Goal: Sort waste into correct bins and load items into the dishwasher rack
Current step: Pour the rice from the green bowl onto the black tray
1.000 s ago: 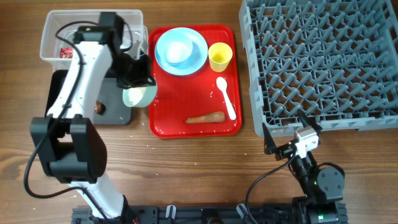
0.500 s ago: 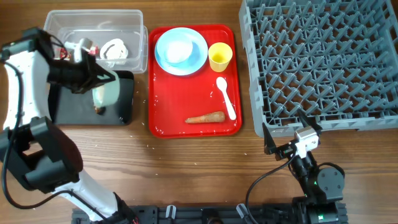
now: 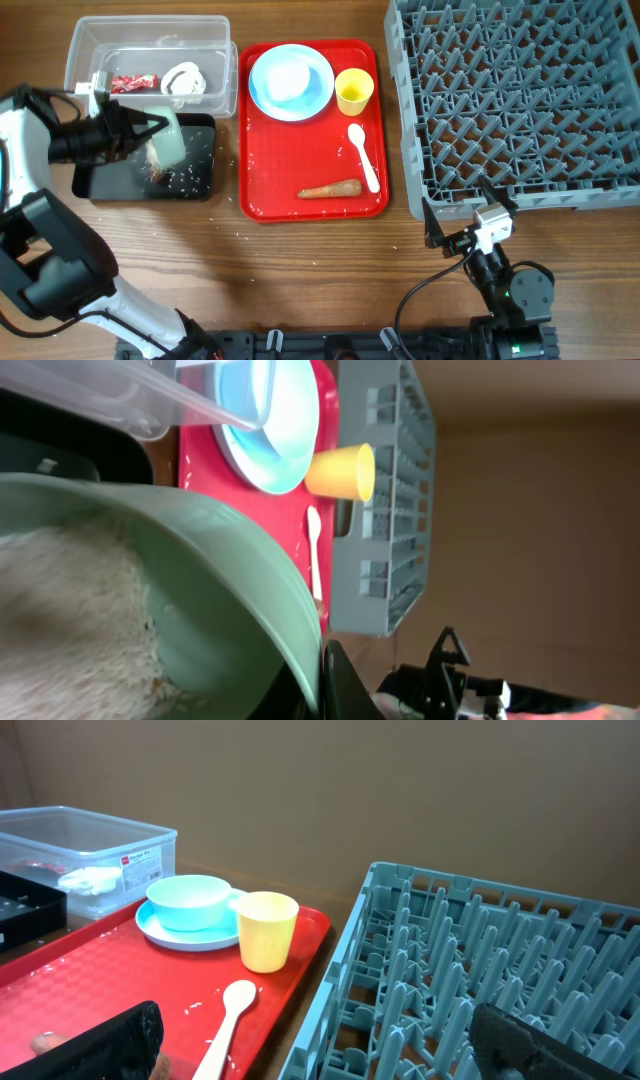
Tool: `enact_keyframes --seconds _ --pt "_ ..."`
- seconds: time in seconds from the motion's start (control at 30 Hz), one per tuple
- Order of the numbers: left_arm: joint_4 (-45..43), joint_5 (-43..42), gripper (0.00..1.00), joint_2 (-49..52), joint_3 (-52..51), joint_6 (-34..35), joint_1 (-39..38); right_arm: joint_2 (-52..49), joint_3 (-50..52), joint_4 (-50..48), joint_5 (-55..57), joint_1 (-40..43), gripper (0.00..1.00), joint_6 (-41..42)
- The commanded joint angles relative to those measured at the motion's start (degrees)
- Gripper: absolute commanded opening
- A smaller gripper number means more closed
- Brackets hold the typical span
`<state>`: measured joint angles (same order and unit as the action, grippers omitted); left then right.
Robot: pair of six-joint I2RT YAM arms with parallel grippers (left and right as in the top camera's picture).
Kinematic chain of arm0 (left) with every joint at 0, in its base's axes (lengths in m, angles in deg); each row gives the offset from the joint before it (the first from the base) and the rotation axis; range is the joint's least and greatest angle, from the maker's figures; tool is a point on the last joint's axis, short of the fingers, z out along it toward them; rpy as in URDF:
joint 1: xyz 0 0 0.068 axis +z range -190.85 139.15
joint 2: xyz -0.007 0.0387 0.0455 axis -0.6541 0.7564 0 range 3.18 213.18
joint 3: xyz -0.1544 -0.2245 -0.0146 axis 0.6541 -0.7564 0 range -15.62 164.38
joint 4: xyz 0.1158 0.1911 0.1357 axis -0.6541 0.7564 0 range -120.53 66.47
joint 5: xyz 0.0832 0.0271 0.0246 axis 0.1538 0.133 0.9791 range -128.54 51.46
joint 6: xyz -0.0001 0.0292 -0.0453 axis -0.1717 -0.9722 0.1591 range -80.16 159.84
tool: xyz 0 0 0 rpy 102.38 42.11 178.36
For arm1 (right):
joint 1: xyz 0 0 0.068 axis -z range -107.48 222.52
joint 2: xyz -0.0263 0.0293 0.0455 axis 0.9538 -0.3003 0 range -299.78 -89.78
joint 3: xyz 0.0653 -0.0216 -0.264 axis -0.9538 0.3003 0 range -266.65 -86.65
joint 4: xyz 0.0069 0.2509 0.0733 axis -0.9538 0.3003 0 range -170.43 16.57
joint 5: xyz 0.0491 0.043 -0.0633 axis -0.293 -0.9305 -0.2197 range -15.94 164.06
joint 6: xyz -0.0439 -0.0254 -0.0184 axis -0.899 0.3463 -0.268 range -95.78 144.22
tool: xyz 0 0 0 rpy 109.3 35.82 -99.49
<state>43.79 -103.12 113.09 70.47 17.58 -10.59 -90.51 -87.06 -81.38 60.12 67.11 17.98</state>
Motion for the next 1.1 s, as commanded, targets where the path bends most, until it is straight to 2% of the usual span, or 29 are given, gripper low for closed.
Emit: enact_keyframes --seconds 0.0,0.1,0.33,0.6,1.07 --pt "-4.0 -8.5 0.04 -1.4 -4.6 -1.3 1.4 0.5 0.1 -0.3 -0.8 0.3 0.99 0.2" --pt "-7.6 -10.4 0.04 -1.4 -6.4 -0.6 1.5 0.5 0.1 -0.3 -0.8 0.3 1.0 0.2" --pt "-11.9 -12.7 0.04 -1.4 -7.1 6.3 1.5 0.5 0.1 -0.3 -0.8 0.3 1.0 0.2" --pt "-12.0 -25.8 0.04 -1.4 -7.1 10.7 1.5 0.5 0.1 -0.3 -0.8 0.3 1.0 0.2" --pt "-12.0 -25.7 0.04 -1.4 -7.1 13.8 1.5 0.5 0.1 -0.3 -0.8 0.3 1.0 0.2"
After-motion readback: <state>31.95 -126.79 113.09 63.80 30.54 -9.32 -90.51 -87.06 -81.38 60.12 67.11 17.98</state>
